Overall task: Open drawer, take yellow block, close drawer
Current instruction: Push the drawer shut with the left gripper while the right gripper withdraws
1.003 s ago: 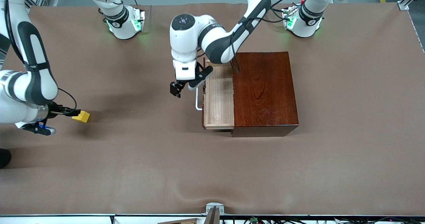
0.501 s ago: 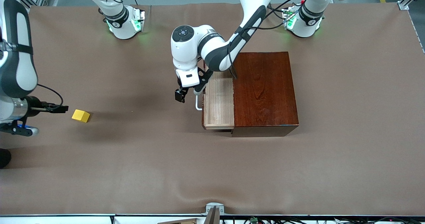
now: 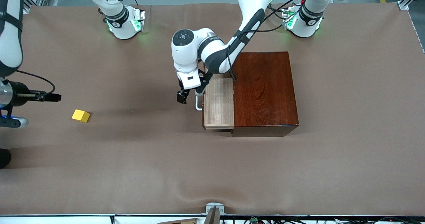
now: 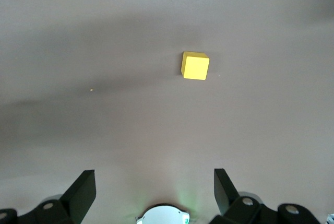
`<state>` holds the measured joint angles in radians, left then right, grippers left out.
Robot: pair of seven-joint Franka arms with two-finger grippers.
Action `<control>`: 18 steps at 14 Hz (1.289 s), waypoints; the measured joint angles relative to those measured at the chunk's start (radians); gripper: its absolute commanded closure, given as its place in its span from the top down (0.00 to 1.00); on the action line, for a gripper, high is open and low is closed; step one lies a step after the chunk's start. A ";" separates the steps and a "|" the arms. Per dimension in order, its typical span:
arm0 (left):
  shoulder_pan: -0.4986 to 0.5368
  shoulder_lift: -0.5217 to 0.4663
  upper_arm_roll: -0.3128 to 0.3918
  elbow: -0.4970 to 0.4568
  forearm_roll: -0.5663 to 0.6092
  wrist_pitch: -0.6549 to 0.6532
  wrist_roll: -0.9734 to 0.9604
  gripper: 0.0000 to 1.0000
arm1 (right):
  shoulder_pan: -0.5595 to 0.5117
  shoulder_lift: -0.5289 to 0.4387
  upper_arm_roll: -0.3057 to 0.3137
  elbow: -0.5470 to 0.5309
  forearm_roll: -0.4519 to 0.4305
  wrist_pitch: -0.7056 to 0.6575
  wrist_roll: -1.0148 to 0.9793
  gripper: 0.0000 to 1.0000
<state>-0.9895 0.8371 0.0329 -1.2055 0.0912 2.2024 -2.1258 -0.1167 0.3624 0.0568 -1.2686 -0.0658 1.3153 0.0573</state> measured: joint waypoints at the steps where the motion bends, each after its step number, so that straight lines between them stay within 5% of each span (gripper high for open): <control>1: 0.000 0.000 0.001 0.002 0.000 -0.007 -0.004 1.00 | 0.007 -0.010 0.000 0.023 0.000 -0.007 0.000 1.00; 10: 0.027 -0.008 0.044 0.027 0.000 -0.267 -0.033 1.00 | 0.110 -0.195 0.014 0.045 0.003 -0.043 0.002 1.00; 18: 0.083 -0.010 0.060 0.031 -0.006 -0.399 -0.042 1.00 | 0.104 -0.304 -0.003 -0.134 0.060 0.019 0.010 1.00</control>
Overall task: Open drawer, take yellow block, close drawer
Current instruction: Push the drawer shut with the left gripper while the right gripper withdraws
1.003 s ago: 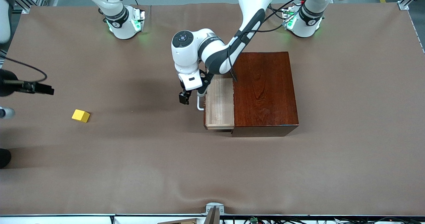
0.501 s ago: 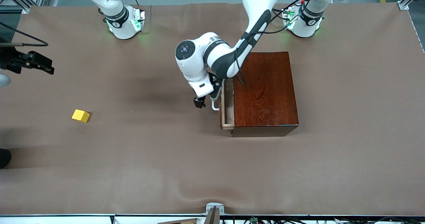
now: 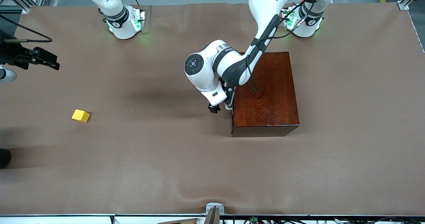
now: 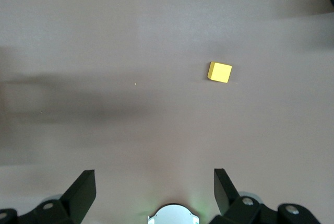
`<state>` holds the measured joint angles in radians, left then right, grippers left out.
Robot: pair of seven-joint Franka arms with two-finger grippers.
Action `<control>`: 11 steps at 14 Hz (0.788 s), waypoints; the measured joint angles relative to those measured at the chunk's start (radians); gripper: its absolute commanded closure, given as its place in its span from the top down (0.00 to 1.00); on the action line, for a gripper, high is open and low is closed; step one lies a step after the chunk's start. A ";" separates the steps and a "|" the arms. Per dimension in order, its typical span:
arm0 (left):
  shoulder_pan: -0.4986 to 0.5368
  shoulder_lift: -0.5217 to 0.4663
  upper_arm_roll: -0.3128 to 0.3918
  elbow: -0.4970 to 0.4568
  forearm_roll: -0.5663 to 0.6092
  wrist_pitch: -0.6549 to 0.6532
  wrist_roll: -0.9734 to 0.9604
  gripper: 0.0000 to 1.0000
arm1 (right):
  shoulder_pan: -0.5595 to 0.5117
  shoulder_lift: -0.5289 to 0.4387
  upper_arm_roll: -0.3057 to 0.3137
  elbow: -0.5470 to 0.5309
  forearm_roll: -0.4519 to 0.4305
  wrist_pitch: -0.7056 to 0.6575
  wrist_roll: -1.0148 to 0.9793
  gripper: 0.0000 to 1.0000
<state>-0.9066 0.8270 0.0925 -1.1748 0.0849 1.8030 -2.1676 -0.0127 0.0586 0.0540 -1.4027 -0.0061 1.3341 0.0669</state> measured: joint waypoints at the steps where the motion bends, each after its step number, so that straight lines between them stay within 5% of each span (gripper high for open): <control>1: 0.001 0.000 0.000 0.001 0.000 0.000 -0.005 1.00 | -0.002 -0.028 -0.002 -0.040 0.015 0.019 0.001 1.00; 8: 0.002 -0.018 0.000 0.008 0.000 -0.005 0.022 1.00 | -0.040 -0.082 -0.010 -0.109 0.086 0.065 0.003 1.00; 11: 0.017 -0.125 0.014 0.023 0.007 -0.035 0.145 1.00 | -0.039 -0.082 -0.005 -0.087 0.086 0.067 0.001 1.00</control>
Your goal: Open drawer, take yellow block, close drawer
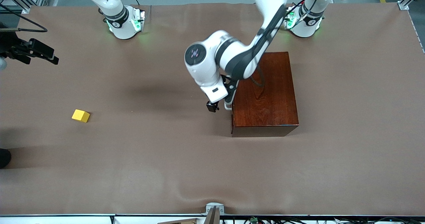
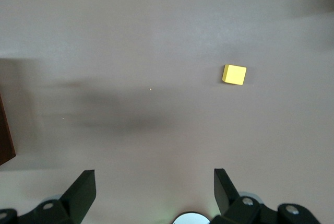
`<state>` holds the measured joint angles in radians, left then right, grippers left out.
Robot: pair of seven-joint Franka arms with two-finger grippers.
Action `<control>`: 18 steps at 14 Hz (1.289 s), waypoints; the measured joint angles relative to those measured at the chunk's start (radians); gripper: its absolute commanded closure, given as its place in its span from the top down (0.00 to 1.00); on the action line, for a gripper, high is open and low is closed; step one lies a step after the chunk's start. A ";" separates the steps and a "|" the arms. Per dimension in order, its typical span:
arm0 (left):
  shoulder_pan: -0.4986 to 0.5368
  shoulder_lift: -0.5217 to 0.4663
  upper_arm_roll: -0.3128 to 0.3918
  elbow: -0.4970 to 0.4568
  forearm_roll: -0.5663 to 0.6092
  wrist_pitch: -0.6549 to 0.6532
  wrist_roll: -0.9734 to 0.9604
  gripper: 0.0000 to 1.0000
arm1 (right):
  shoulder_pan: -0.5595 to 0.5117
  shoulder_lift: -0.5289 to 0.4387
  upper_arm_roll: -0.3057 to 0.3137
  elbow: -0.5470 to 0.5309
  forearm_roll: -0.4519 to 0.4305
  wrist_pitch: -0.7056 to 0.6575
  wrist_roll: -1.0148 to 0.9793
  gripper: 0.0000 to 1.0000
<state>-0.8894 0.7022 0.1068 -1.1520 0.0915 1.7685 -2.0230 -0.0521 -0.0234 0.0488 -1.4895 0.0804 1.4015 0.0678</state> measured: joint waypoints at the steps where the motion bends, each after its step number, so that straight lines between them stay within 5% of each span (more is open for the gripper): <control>1: 0.015 -0.051 0.005 0.000 0.000 -0.015 0.051 1.00 | 0.000 0.000 0.003 0.008 0.000 0.000 0.000 1.00; 7: 0.205 -0.272 0.009 -0.009 0.001 -0.175 0.468 1.00 | 0.010 0.000 0.010 0.032 -0.039 0.000 -0.003 1.00; 18: 0.574 -0.456 0.007 -0.069 -0.045 -0.378 1.437 1.00 | 0.040 0.000 0.010 0.032 -0.081 0.000 -0.003 1.00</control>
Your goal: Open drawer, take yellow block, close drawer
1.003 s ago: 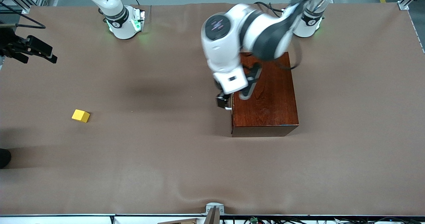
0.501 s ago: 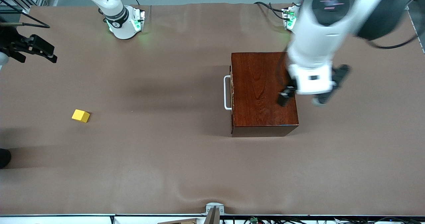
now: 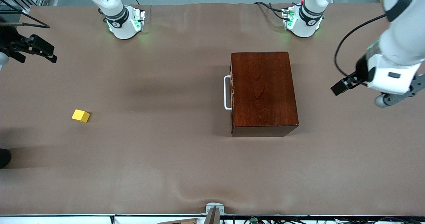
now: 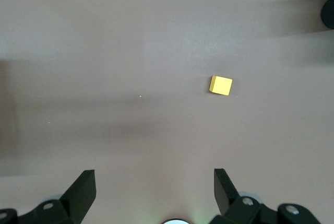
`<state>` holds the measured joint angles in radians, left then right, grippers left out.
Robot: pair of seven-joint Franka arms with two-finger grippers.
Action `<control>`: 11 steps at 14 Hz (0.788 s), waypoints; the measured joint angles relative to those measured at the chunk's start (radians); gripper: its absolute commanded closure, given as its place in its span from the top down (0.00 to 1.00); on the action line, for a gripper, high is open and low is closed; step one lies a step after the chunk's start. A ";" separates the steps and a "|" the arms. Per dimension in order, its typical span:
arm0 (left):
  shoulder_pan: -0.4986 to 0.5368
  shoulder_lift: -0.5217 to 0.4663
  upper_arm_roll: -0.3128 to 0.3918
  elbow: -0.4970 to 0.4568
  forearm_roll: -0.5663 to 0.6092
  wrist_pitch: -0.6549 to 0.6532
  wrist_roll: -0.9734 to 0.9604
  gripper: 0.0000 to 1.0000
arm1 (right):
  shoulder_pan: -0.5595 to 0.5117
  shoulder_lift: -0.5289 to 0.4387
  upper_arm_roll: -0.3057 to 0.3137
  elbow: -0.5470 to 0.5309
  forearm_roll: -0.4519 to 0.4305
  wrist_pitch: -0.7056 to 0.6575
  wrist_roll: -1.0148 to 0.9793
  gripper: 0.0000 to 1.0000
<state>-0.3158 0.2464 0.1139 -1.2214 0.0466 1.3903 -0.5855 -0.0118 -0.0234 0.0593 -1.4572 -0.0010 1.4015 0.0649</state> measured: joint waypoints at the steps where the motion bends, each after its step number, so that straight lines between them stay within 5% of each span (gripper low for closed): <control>1: 0.018 -0.013 0.000 -0.012 0.000 0.000 0.051 1.00 | 0.000 0.000 0.000 0.000 0.000 0.000 0.000 1.00; 6: 0.172 -0.098 -0.051 -0.109 -0.003 -0.003 0.372 1.00 | 0.000 0.000 0.000 0.000 0.000 0.000 0.000 1.00; 8: 0.283 -0.158 -0.133 -0.190 -0.004 0.003 0.469 1.00 | 0.000 0.000 0.000 0.000 0.000 0.000 0.000 1.00; 11: 0.317 -0.274 -0.175 -0.348 -0.004 0.071 0.503 1.00 | 0.000 0.000 0.000 0.000 0.000 0.000 0.000 1.00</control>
<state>0.0012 -0.0274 -0.0614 -1.5696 0.0427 1.4616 -0.0820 -0.0118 -0.0233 0.0591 -1.4572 -0.0010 1.4015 0.0649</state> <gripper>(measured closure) 0.000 0.000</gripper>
